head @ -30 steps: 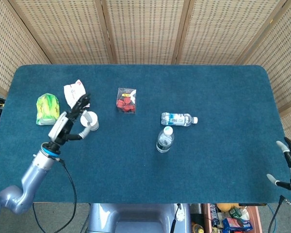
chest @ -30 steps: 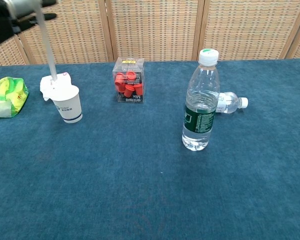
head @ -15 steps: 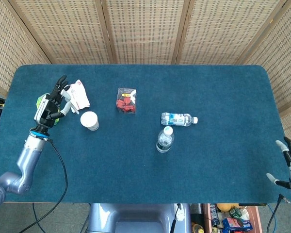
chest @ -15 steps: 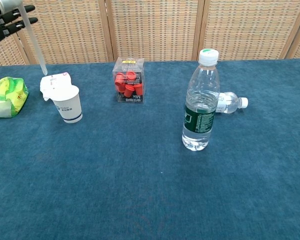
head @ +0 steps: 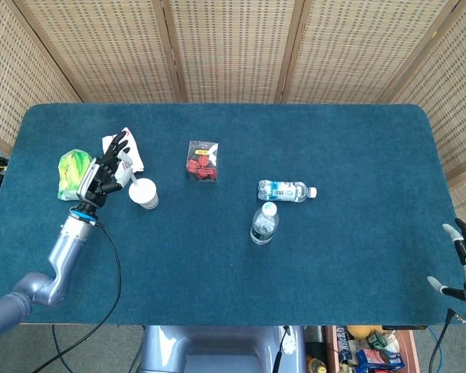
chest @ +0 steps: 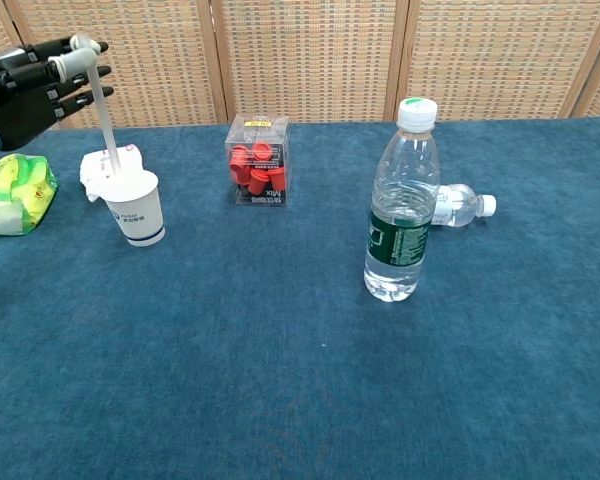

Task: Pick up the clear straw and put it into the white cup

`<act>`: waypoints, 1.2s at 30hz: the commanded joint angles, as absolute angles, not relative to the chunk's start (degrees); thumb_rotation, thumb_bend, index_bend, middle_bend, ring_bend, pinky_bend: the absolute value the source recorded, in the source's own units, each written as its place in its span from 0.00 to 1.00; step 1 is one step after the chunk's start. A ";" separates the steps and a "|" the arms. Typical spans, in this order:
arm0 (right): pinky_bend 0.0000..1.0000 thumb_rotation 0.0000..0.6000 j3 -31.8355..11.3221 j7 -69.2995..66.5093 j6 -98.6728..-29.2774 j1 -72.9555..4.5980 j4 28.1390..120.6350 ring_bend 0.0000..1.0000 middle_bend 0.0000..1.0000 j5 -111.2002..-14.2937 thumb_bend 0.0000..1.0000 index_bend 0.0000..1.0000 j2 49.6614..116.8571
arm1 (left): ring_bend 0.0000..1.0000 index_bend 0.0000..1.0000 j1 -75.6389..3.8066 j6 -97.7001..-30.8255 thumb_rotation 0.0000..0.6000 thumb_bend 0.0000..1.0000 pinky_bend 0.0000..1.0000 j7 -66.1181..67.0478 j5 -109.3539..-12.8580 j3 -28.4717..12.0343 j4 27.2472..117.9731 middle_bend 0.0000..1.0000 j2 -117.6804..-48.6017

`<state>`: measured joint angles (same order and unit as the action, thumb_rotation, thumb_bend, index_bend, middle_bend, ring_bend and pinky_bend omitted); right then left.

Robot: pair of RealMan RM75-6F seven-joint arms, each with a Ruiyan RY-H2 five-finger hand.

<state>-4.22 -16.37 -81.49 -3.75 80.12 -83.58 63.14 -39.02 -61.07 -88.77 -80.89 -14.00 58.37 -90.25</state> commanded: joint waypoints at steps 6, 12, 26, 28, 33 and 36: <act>0.00 1.00 -4.27 -16.20 -80.87 -3.99 79.98 0.00 0.00 -83.24 0.00 0.00 63.28 | 0.00 0.60 -39.80 -59.29 1.00 0.51 0.00 -91.11 -81.30 -12.96 53.54 0.00 -93.24; 0.00 1.00 -4.21 -15.88 -80.69 -4.10 80.05 0.00 0.00 -83.26 0.00 0.00 63.36 | 0.00 0.60 -39.75 -58.88 1.00 0.51 0.00 -92.36 -81.39 -12.47 51.46 0.00 -94.85; 0.00 1.00 -4.16 -15.80 -81.25 -3.92 80.36 0.00 0.00 -83.52 0.00 0.00 63.45 | 0.00 0.00 -38.93 -61.15 1.00 0.52 0.00 -93.57 -84.04 -10.27 49.58 0.00 -95.96; 0.00 1.00 -4.13 -15.87 -81.43 -3.85 80.46 0.00 0.00 -83.63 0.00 0.00 63.39 | 0.00 0.00 -38.56 -62.64 1.00 0.50 0.00 -94.00 -84.54 -10.21 50.06 0.00 -95.49; 0.00 1.00 -4.06 -16.13 -81.95 -3.63 80.62 0.00 0.00 -83.95 0.00 0.00 63.22 | 0.00 0.00 -36.71 -68.09 1.00 0.45 0.00 -94.02 -85.57 -10.47 53.09 0.00 -93.44; 0.00 1.00 -4.00 -16.43 -82.42 -3.44 80.76 0.00 0.00 -84.22 0.00 0.00 63.04 | 0.00 0.00 -35.05 -73.28 1.00 0.44 0.00 -91.79 -86.94 -10.65 56.48 0.00 -90.64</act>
